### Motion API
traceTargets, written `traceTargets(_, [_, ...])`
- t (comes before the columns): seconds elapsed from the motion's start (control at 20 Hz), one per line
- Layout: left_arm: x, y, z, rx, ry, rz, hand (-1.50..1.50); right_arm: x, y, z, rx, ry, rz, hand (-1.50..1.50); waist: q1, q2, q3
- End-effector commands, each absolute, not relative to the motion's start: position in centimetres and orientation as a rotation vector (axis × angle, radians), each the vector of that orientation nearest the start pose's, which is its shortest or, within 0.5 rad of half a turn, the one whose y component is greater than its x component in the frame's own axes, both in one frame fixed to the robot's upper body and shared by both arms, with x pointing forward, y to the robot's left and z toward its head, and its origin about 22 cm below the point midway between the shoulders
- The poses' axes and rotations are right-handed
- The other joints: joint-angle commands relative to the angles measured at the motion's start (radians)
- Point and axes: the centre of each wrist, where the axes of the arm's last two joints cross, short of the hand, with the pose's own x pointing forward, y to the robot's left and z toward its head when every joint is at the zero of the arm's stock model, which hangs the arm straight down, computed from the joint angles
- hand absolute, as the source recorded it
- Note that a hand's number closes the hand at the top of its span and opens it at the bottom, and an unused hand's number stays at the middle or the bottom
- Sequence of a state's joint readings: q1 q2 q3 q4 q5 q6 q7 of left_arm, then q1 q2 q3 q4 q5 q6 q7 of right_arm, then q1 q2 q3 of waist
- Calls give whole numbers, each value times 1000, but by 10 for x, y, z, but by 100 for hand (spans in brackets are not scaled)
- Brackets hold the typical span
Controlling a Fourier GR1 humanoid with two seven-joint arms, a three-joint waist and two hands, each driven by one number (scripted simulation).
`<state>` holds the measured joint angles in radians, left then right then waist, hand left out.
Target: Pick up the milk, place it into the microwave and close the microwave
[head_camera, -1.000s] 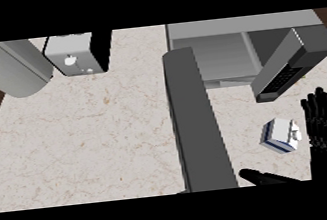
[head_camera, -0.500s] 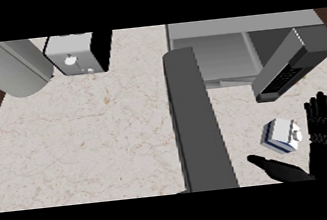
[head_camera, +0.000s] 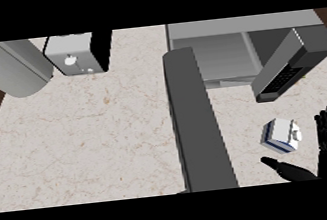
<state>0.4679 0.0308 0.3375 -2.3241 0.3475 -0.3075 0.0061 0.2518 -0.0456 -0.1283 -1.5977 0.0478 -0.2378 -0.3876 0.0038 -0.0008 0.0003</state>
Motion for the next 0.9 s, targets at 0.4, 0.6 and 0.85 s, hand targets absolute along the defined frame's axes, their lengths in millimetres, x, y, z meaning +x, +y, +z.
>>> traceTargets(0.4, [83,319,100,72,-1951,75,-150,167,-331,-104,-464,-1684,-169,-150,4,0,0])
traceTargets(0.6, [95,326,130,47,-1955,62,-150,181,-326,-116,-507,-1681,-125,-150,2,1,0])
traceTargets(0.85, [85,321,109,65,-1964,80,-150,190,-355,-127,-539,-1697,-138,-150,5,0,0])
